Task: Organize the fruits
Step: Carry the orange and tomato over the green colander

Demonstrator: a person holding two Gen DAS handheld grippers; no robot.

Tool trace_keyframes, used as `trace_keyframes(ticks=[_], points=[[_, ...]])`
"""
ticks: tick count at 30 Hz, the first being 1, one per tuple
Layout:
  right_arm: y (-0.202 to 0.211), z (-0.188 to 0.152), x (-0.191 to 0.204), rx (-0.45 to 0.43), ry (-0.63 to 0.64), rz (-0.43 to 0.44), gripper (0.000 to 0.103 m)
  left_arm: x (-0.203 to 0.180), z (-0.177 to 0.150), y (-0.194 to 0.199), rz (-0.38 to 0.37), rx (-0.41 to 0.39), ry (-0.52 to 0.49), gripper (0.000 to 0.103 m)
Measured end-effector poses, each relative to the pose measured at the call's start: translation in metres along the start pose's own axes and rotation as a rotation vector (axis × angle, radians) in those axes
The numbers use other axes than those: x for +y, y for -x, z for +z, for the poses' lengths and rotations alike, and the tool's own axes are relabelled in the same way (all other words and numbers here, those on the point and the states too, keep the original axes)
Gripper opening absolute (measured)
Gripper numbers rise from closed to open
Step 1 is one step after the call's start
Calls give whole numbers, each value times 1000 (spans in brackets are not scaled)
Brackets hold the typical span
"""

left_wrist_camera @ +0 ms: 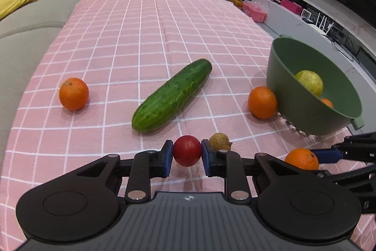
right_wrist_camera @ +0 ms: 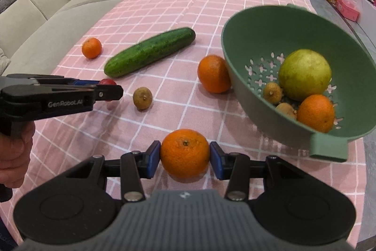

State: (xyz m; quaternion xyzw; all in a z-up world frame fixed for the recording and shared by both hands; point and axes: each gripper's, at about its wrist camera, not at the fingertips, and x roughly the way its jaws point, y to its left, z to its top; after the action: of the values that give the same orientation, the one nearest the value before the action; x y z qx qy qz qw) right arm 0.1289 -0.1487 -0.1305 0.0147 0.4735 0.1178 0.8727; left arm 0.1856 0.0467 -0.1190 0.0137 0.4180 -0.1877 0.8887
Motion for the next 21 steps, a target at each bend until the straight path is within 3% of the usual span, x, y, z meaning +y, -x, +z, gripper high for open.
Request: trace_keyframes(ticks=[8,13,21], points=[[42,4,-7,-49,-1,39,42,-20,0,37,9,-28,-79,29],[70,3,-19,-84,-4,42,42,-36,-6,55,3,-16,-65,29],[107,6,-53,-126,-61,20,42,-81,6,57,-22,-25,-128,29]])
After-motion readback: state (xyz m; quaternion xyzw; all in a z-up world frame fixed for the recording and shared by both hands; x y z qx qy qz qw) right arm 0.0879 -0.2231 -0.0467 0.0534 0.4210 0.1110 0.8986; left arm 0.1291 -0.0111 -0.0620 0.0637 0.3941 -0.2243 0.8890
